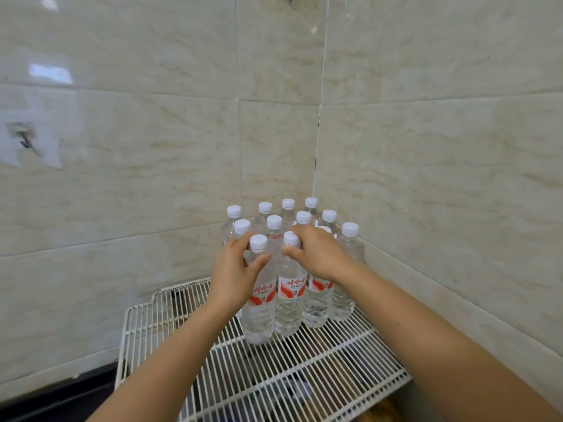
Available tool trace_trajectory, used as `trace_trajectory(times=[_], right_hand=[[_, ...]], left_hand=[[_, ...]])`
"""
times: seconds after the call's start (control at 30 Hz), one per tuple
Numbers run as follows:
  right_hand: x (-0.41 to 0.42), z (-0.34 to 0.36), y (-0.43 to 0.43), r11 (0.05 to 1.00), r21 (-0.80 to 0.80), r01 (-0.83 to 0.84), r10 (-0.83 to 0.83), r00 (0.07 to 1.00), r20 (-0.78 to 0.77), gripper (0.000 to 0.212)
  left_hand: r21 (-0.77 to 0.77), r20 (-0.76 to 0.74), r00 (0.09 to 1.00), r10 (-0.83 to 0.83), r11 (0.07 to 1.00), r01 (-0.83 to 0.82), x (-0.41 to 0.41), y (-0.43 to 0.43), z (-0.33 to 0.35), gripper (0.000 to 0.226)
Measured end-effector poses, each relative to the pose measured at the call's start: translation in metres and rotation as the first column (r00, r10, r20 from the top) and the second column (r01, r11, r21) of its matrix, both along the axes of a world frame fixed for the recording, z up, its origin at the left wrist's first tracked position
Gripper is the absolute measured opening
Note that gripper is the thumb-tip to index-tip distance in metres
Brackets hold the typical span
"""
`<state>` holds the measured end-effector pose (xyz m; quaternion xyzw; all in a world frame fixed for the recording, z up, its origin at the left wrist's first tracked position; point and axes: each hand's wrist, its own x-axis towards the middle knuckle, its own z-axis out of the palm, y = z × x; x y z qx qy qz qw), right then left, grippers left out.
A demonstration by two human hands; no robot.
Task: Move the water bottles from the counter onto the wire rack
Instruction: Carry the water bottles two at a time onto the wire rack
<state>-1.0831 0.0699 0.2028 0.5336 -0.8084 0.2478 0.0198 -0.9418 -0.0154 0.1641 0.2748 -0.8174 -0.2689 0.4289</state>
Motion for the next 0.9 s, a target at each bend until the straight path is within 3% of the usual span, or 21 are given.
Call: trace_trajectory(times=[0.1,0.27,0.4,0.57,0.7,0.9], right_hand=[[0.004,-0.006,0.005,1.0,-0.019,0.011,-0.011,1.0,-0.019,0.025],[0.011,-0.016,0.021,0.985,-0.168,0.035,-0.032,0.999,0.019,0.043],[0.032,-0.03,0.036,0.949,-0.315,0.026,-0.002,0.997,0.076,0.042],[0.079,-0.068,0.037,0.95,-0.251,-0.183,0.215,0.971,0.107,0.031],[0.13,-0.102,0.033,0.922,-0.163,-0.351,0.377,0.91,0.173,0.041],[0.231,-0.141,0.021,0.85,-0.105,-0.517,0.525,0.812,0.255,0.037]], left_hand=[[0.019,-0.024,1.0,0.019,1.0,-0.019,0.001,0.011,-0.003,0.036],[0.096,0.103,0.992,0.069,0.992,-0.079,0.016,0.013,-0.01,0.056],[0.096,0.188,0.973,0.134,0.983,-0.154,0.047,0.024,-0.032,0.051],[0.13,0.259,0.934,0.246,0.949,-0.286,0.098,0.044,-0.068,0.047],[0.157,0.268,0.898,0.348,0.904,-0.397,0.156,0.058,-0.09,0.044],[0.196,0.256,0.79,0.556,0.771,-0.606,0.275,0.095,-0.13,0.042]])
